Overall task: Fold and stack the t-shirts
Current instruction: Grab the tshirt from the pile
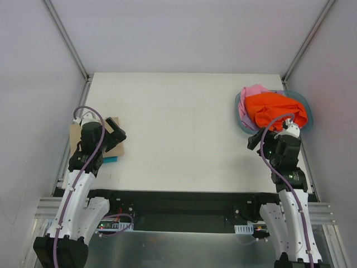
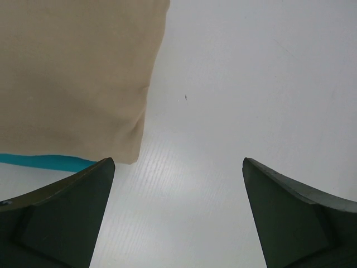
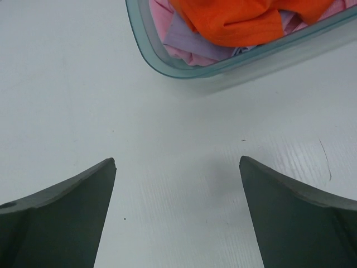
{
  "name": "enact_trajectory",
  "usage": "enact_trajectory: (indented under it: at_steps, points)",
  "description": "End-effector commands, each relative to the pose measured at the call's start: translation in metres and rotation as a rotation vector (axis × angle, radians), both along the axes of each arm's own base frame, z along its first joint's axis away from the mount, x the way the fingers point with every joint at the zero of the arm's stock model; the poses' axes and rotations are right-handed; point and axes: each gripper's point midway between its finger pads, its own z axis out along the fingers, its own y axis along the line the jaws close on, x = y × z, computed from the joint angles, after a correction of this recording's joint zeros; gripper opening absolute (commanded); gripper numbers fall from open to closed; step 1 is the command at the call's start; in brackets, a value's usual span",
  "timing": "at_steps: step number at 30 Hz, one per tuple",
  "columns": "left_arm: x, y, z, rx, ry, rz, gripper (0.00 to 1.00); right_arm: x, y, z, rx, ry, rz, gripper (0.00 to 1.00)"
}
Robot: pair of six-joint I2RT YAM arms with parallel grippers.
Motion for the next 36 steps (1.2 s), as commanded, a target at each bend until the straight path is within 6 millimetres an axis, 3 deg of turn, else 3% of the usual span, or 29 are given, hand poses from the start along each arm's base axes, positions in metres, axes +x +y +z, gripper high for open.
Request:
enact_trajectory:
  at_steps: [1,3,8,10,11,13,14,15,16,17,18,19,21,22,27,30,31,32,33,36]
  points:
    - [-0.002,0.009,0.008,0.005,-0.021,0.055,0.99,0.01,-0.006,0.049,-0.027,-0.077,-0.025,0.97]
    - [-0.001,0.01,0.006,0.006,-0.017,0.062,0.99,0.018,-0.012,0.053,-0.06,-0.062,-0.04,0.97]
    - [0.001,0.011,-0.001,0.013,0.017,0.063,0.99,0.044,-0.058,0.073,-0.14,0.065,-0.282,0.97]
    - [0.001,0.01,-0.005,0.015,0.033,0.061,0.99,0.061,-0.058,0.064,-0.144,0.153,-0.263,0.97]
    - [0.001,0.01,-0.006,0.015,0.037,0.061,1.0,0.072,-0.061,0.082,-0.136,0.127,-0.263,0.97]
    - [0.002,0.011,-0.007,0.017,0.045,0.062,1.0,0.092,-0.059,0.071,-0.118,0.202,-0.223,0.97]
    - [0.002,0.01,-0.008,0.014,0.047,0.059,0.99,0.101,-0.063,0.082,-0.109,0.192,-0.228,0.97]
    - [0.002,0.009,-0.01,0.012,0.054,0.055,0.99,0.107,-0.065,0.078,-0.107,0.223,-0.229,0.97]
    - [0.003,0.007,-0.009,0.009,0.055,0.046,0.99,0.119,-0.066,0.06,-0.103,0.283,-0.225,0.97]
    - [0.003,0.007,-0.01,0.011,0.06,0.043,0.99,0.13,-0.066,0.066,-0.098,0.278,-0.216,0.97]
    - [0.003,0.007,-0.01,0.01,0.062,0.039,0.99,0.135,-0.062,0.059,-0.08,0.312,-0.189,0.98]
    - [0.003,0.007,-0.011,0.01,0.063,0.037,0.99,0.145,-0.062,0.04,-0.074,0.37,-0.179,0.99]
    - [0.003,0.006,-0.01,0.009,0.062,0.036,0.99,0.157,-0.063,0.034,-0.074,0.397,-0.178,0.98]
    - [0.002,0.007,-0.012,0.01,0.063,0.037,0.99,0.161,-0.066,0.017,-0.08,0.449,-0.187,0.97]
    - [0.001,0.008,-0.008,0.01,0.044,0.044,0.99,0.162,-0.083,-0.021,-0.128,0.568,-0.273,0.74]
    - [0.0,0.007,-0.005,0.006,0.034,0.039,0.99,0.166,-0.081,-0.033,-0.124,0.585,-0.264,0.26]
    - [0.001,0.005,-0.004,0.001,0.031,0.035,0.99,0.169,-0.079,-0.028,-0.119,0.563,-0.251,0.07]
    - [0.0,0.005,-0.003,-0.002,0.027,0.031,0.99,0.176,-0.077,-0.02,-0.113,0.522,-0.235,0.01]
    - [0.0,0.003,-0.002,-0.007,0.024,0.022,0.99,0.18,-0.072,-0.01,-0.106,0.491,-0.192,0.01]
    - [0.0,0.002,0.0,-0.015,0.013,0.022,0.99,0.19,-0.063,0.051,-0.108,0.323,-0.134,0.01]
